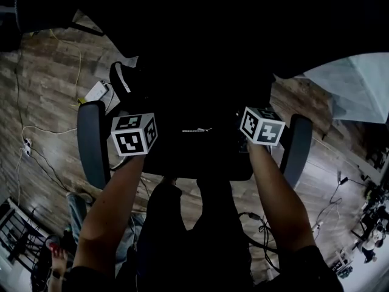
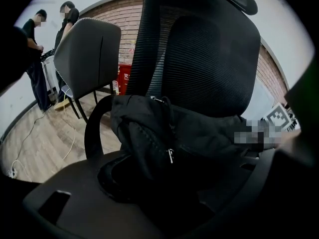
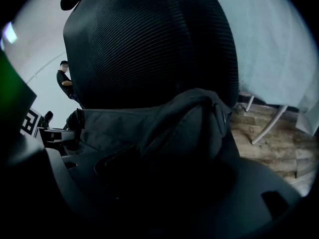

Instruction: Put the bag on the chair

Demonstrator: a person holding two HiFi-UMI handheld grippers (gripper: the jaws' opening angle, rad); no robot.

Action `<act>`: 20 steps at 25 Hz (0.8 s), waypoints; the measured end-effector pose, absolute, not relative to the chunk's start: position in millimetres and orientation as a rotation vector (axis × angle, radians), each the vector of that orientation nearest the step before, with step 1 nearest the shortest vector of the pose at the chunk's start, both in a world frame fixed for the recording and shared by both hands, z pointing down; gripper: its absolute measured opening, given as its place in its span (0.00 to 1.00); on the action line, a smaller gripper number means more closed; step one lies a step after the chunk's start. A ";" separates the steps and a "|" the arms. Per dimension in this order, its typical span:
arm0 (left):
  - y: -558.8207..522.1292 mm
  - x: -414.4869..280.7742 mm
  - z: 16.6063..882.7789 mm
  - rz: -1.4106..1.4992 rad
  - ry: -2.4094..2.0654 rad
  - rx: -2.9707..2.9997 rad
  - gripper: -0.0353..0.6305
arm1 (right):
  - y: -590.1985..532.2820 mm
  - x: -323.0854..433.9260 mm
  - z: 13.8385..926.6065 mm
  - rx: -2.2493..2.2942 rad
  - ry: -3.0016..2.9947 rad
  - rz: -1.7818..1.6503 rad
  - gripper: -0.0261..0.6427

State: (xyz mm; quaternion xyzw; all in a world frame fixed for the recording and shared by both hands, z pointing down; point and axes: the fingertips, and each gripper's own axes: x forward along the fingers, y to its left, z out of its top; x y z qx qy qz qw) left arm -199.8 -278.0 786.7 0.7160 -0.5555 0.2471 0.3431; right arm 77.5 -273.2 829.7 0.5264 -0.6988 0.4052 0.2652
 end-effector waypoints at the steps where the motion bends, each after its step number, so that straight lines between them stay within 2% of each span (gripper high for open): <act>1: -275.9 -200.9 787.5 0.644 -1.449 1.852 0.43 | -271.6 77.7 830.4 1.424 -1.883 1.090 0.53; 3: -273.7 -200.2 788.5 0.622 -1.436 1.840 0.45 | -269.8 78.1 832.4 1.421 -1.873 1.085 0.54; 6: -274.2 -195.2 787.0 0.556 -1.378 1.869 0.53 | -269.3 77.7 833.5 1.408 -1.871 1.091 0.55; 20: -249.9 -199.0 784.7 0.621 -1.312 1.810 0.62 | -259.0 85.8 818.6 1.420 -1.822 1.052 0.61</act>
